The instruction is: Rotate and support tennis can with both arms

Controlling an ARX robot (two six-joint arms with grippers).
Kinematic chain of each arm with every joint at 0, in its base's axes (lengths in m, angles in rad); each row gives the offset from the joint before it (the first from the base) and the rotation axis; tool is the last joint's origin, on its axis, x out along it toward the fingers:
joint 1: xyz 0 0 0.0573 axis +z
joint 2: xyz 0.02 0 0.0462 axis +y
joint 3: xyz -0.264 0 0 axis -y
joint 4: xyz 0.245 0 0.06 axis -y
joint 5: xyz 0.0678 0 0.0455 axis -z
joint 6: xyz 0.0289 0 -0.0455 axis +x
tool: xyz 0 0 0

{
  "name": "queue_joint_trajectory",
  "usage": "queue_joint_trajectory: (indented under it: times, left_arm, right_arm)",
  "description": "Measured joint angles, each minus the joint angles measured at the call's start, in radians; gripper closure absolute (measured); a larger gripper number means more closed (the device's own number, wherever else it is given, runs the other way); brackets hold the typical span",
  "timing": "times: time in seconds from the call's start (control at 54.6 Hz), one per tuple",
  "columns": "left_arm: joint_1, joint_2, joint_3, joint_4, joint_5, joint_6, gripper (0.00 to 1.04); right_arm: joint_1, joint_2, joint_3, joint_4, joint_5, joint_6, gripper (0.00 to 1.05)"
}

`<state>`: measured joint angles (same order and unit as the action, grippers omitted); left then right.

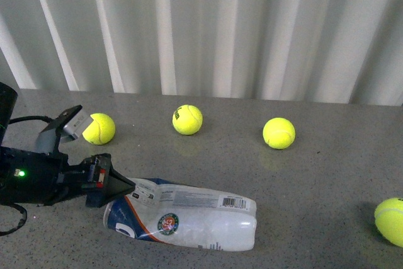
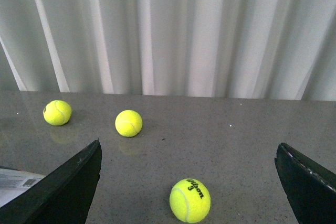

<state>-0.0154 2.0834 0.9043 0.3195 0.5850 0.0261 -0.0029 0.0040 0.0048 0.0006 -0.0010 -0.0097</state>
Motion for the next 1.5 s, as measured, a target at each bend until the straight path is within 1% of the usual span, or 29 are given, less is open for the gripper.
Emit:
queue_joint_trajectory:
  times: [0.11, 0.238, 0.256, 0.348, 0.384, 0.531, 0.586, 0.677, 0.696, 0.805, 0.879, 0.915, 0.934, 0.988, 1.043, 1.062, 1.135, 1.19, 1.263, 1.3, 1.336, 1.391, 1.501]
  left_arm:
    - [-0.032, 0.0, -0.03, 0.065, 0.028, -0.033, 0.07]
    - [-0.056, 0.006, -0.048, 0.111, 0.029, -0.05, 0.07]
    - [-0.058, 0.008, -0.049, 0.114, 0.029, -0.051, 0.1]
    - [-0.064, 0.016, -0.052, 0.124, 0.028, -0.062, 0.33]
    - [-0.065, 0.017, -0.052, 0.124, 0.028, -0.062, 0.4]
    - [-0.062, 0.018, -0.053, 0.108, 0.021, -0.053, 0.76]
    - [-0.058, 0.016, -0.052, 0.097, 0.023, -0.049, 0.83]
    - [-0.042, -0.018, -0.048, 0.057, 0.042, -0.04, 0.98]
    - [-0.039, -0.029, -0.047, 0.048, 0.046, -0.037, 0.99]
    - [-0.015, -0.121, -0.026, -0.035, 0.034, 0.01, 1.01]
    - [-0.01, -0.198, -0.009, -0.123, 0.008, 0.085, 1.01]
    - [-0.014, -0.252, 0.0, -0.175, -0.025, 0.143, 1.01]
    - [-0.021, -0.289, 0.005, -0.205, -0.072, 0.194, 1.01]
    - [-0.034, -0.342, 0.015, -0.249, -0.128, 0.272, 1.01]
    - [-0.06, -0.427, 0.037, -0.321, -0.169, 0.41, 1.01]
    - [-0.065, -0.442, 0.041, -0.333, -0.171, 0.421, 1.01]
    - [-0.109, -0.539, 0.072, -0.414, -0.192, 0.571, 1.01]
    - [-0.137, -0.587, 0.092, -0.463, -0.204, 0.647, 1.01]
    - [-0.189, -0.653, 0.121, -0.543, -0.24, 0.771, 1.01]
    - [-0.21, -0.673, 0.13, -0.578, -0.251, 0.813, 1.01]
    - [-0.246, -0.694, 0.138, -0.633, -0.28, 0.909, 1.01]
    - [-0.286, -0.701, 0.139, -0.682, -0.327, 1.008, 1.01]
    - [-0.339, -0.689, 0.14, -0.763, -0.344, 1.116, 1.01]
  right_arm:
    - [0.0, 0.0, 0.0, 0.0, 0.0, 0.0, 0.07]
    - [0.0, 0.0, 0.0, 0.0, 0.0, 0.0, 0.07]
    - [0.0, 0.0, 0.0, 0.0, 0.0, 0.0, 0.07]
    - [0.0, 0.0, 0.0, 0.0, 0.0, 0.0, 0.07]
    - [0.0, 0.0, 0.0, 0.0, 0.0, 0.0, 0.07]
    - [0.0, 0.0, 0.0, 0.0, 0.0, 0.0, 0.07]
    - [0.0, 0.0, 0.0, 0.0, 0.0, 0.0, 0.07]
    - [0.0, 0.0, 0.0, 0.0, 0.0, 0.0, 0.07]
    - [0.0, 0.0, 0.0, 0.0, 0.0, 0.0, 0.07]
    - [0.0, 0.0, 0.0, 0.0, 0.0, 0.0, 0.07]
    - [0.0, 0.0, 0.0, 0.0, 0.0, 0.0, 0.07]
    - [0.0, 0.0, 0.0, 0.0, 0.0, 0.0, 0.07]
    - [0.0, 0.0, 0.0, 0.0, 0.0, 0.0, 0.07]
    - [0.0, 0.0, 0.0, 0.0, 0.0, 0.0, 0.07]
    - [0.0, 0.0, 0.0, 0.0, 0.0, 0.0, 0.07]
    - [0.0, 0.0, 0.0, 0.0, 0.0, 0.0, 0.07]
    - [0.0, 0.0, 0.0, 0.0, 0.0, 0.0, 0.07]
    - [0.0, 0.0, 0.0, 0.0, 0.0, 0.0, 0.07]
    - [0.0, 0.0, 0.0, 0.0, 0.0, 0.0, 0.07]
    - [0.0, 0.0, 0.0, 0.0, 0.0, 0.0, 0.07]
    - [0.0, 0.0, 0.0, 0.0, 0.0, 0.0, 0.07]
    - [0.0, 0.0, 0.0, 0.0, 0.0, 0.0, 0.07]
    - [0.0, 0.0, 0.0, 0.0, 0.0, 0.0, 0.07]
